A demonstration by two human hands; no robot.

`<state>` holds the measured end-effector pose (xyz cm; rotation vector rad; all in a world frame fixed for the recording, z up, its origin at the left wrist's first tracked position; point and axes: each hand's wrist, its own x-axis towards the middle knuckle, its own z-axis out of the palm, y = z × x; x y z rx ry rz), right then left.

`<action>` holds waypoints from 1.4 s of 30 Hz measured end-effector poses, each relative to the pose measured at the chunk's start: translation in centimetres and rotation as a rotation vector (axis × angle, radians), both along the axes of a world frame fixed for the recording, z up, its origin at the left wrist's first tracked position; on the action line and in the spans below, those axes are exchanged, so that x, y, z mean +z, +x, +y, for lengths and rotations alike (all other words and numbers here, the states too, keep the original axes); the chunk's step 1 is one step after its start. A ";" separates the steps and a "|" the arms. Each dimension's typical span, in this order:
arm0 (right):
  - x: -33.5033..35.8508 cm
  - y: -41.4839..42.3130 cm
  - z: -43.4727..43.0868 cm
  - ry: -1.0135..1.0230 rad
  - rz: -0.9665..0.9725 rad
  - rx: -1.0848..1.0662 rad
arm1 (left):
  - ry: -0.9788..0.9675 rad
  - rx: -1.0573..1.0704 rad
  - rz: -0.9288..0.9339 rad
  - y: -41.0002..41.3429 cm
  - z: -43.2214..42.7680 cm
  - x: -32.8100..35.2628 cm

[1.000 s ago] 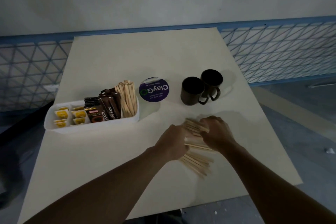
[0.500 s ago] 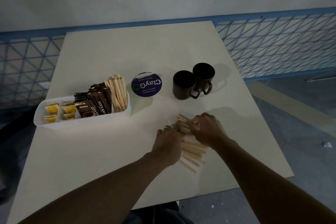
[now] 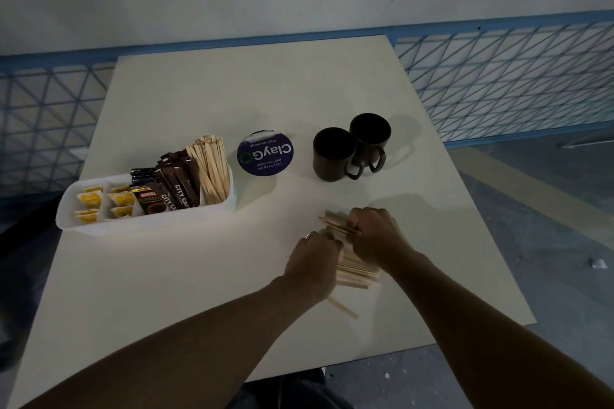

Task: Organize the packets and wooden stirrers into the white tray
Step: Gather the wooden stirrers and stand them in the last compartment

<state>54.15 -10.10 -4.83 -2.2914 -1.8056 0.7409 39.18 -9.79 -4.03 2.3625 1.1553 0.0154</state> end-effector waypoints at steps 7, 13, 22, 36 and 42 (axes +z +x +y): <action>0.0 0.5 0.3 0.025 0.006 0.029 | -0.014 -0.080 0.025 0.2 0.3 0.4; 0.4 0.7 0.5 0.036 0.038 -0.006 | 0.013 -0.118 0.141 0.4 0.3 0.5; 0.7 0.5 0.6 0.046 0.098 -0.029 | -0.009 -0.155 0.147 0.2 0.4 0.6; 1.5 -0.2 0.6 0.080 0.141 -0.092 | -0.015 -0.069 0.043 -0.6 0.6 0.3; 1.8 -0.5 0.9 0.206 0.148 -0.080 | -0.070 0.024 0.060 -1.2 1.1 0.6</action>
